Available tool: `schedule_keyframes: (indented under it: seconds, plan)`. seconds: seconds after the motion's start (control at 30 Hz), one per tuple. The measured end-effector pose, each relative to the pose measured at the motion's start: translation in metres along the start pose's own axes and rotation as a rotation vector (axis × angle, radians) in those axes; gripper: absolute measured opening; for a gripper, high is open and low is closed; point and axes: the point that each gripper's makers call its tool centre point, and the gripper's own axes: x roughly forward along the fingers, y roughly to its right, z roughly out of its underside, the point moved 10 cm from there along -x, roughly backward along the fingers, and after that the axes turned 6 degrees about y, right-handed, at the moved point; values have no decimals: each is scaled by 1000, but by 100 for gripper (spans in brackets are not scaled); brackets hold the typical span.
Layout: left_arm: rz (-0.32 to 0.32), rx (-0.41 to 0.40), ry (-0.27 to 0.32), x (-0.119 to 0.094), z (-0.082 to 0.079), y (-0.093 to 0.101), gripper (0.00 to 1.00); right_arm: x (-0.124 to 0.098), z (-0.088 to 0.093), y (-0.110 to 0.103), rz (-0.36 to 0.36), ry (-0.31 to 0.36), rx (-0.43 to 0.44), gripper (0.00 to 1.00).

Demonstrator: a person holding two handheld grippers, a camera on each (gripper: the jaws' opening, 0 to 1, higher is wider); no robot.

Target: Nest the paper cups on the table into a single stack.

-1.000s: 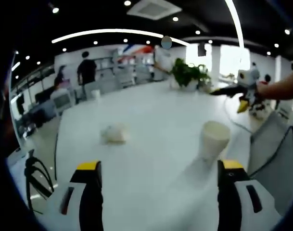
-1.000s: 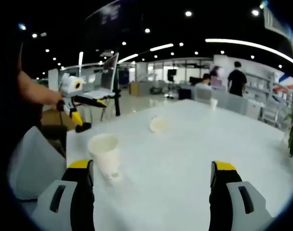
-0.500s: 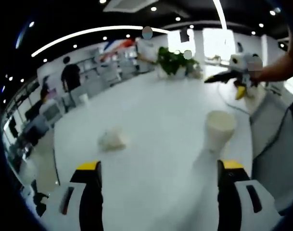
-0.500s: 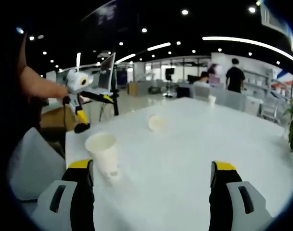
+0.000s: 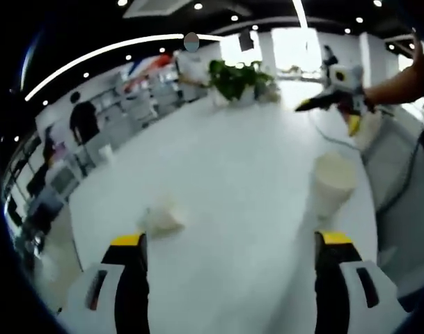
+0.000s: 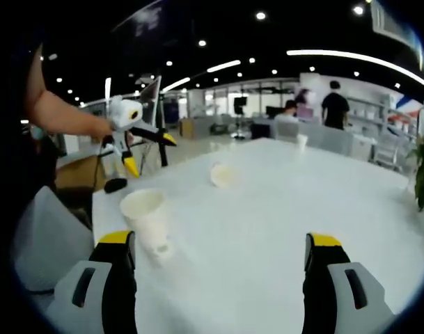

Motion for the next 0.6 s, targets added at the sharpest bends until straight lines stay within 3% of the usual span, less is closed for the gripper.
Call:
schedule_keyframes:
  seconds: [0.6]
  plan:
    - [53, 138, -87, 23, -5, -37, 98, -2, 10, -7, 7, -3, 26, 100]
